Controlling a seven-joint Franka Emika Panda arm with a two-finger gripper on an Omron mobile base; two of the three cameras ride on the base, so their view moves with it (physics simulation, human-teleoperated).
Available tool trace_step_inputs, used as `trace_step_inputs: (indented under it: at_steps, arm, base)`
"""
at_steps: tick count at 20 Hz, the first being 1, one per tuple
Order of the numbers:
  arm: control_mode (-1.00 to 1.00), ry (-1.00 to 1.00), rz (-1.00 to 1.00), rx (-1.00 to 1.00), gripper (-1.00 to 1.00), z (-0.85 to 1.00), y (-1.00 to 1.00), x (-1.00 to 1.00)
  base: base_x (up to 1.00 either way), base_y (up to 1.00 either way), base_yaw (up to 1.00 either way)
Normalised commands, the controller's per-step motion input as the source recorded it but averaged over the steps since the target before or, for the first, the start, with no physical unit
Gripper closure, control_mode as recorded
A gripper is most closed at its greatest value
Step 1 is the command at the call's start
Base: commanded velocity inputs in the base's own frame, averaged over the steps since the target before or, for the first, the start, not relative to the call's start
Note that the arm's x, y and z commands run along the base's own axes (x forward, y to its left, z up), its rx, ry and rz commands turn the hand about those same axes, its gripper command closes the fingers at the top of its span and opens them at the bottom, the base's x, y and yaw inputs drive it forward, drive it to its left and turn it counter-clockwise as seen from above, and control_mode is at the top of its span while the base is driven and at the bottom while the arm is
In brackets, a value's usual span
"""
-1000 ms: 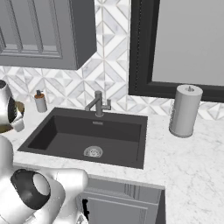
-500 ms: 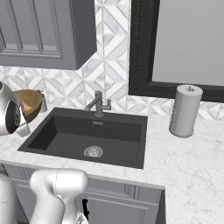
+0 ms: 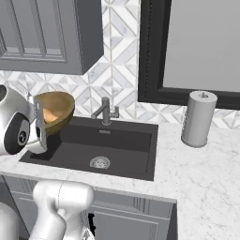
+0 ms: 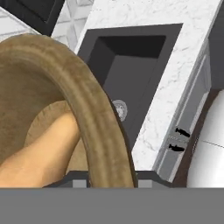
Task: Pick the squash from the sink and place it in the bowl. Then pick the bowl and place it in the microwave. Then close the microwave door and press the start button.
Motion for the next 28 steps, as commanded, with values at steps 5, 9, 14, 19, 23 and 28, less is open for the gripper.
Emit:
trace_step_inputs:
  at_steps: [5, 9, 14, 19, 23, 28]
  arm:
    - [-1.00, 0.00, -0.28, 0.09, 1.00, 0.52, -0.90, -0.19]
    - [-1.00, 0.04, -0.01, 0.17, 1.00, 0.23, -0.85, -0.21]
    - [-1.00, 0.05, 0.02, 0.11, 1.00, 0.07, -0.59, -0.02]
    - [-1.00, 0.00, -0.06, 0.00, 1.00, 0.15, 0.01, 0.03]
    - [-1.00, 0.00, -0.06, 0.00, 1.00, 0.27, 0.09, -0.02]
    - [-1.00, 0.01, -0.03, -0.05, 1.00, 0.47, 0.19, -0.05]
  base:
    - [0.00, 0.00, 0.00]
    - [0.00, 0.00, 0.00]
    - [0.00, 0.00, 0.00]
    - [0.00, 0.00, 0.00]
    - [0.00, 0.00, 0.00]
    - [0.00, 0.00, 0.00]
